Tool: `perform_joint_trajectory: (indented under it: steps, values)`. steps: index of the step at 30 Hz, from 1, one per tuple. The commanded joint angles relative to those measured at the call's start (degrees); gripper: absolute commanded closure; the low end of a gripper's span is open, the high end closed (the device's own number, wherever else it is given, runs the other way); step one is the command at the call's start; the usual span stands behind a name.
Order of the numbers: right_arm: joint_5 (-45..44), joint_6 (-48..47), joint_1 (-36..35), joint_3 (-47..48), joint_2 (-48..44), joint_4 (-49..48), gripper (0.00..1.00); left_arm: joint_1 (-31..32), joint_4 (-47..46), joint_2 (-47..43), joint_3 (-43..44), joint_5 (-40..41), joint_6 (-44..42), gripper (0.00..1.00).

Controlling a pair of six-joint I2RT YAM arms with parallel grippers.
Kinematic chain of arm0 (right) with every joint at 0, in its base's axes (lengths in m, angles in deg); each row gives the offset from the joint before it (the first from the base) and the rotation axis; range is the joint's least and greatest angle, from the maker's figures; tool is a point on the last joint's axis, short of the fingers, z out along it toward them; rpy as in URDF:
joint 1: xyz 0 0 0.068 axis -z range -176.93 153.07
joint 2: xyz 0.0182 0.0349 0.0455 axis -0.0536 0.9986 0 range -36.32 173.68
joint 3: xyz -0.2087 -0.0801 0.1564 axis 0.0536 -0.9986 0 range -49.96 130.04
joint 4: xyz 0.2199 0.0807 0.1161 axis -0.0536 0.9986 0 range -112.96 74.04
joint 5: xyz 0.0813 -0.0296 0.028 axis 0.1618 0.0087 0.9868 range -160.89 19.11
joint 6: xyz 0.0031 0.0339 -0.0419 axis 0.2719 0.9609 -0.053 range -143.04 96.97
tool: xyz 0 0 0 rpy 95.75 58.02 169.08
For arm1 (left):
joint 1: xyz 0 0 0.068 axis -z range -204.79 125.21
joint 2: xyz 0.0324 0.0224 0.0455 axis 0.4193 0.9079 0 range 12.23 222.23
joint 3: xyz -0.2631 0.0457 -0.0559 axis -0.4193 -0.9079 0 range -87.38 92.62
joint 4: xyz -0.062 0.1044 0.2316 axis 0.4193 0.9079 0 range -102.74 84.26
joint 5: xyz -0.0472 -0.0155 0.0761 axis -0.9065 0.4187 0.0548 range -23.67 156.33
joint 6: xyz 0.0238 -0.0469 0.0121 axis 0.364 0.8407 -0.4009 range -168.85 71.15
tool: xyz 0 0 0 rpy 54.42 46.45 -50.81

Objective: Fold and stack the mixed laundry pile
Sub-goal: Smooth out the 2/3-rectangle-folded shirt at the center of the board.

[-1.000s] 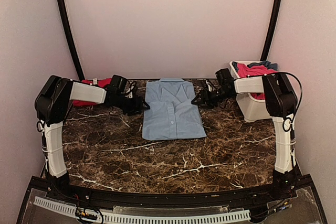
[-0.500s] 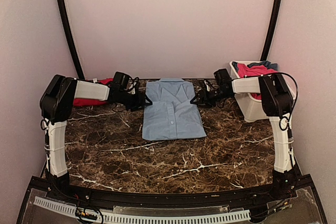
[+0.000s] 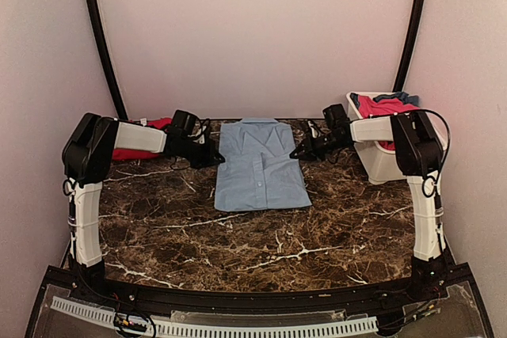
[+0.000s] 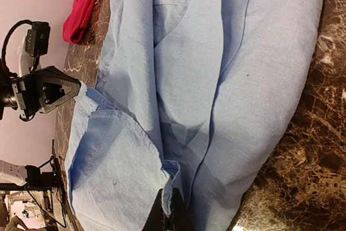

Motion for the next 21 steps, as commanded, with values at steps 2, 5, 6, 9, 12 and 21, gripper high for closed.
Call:
perform_joint_trajectory:
  steps: [2, 5, 6, 9, 12, 21]
  values:
    - [1.03, 0.75, -0.06, -1.40, -3.97, -6.84, 1.00, -0.13, -3.34, -4.31, 0.43, 0.23, -1.38, 1.00]
    - [0.98, 1.39, -0.06, -1.06, -3.70, -8.46, 1.00, -0.21, -2.62, -3.77, 1.23, 1.95, -2.94, 1.00]
    - [0.70, 1.53, -0.02, -0.94, -3.51, -8.70, 1.00, -0.22, -2.41, -3.43, 1.45, 2.22, -3.36, 1.00]
    - [-0.50, 1.52, -0.03, -0.34, -2.41, -9.00, 1.00, -0.49, -2.43, -2.38, 1.39, 3.55, -3.39, 1.00]
    - [-1.42, 1.13, -0.06, 0.28, -0.59, -8.39, 1.00, -0.92, -3.43, -1.16, 0.35, 4.59, -2.42, 1.00]
    - [-6.32, -1.43, 0.09, -2.16, -6.01, -3.60, 0.30, -1.28, -3.62, -5.00, -1.72, 5.39, -3.29, 0.36]
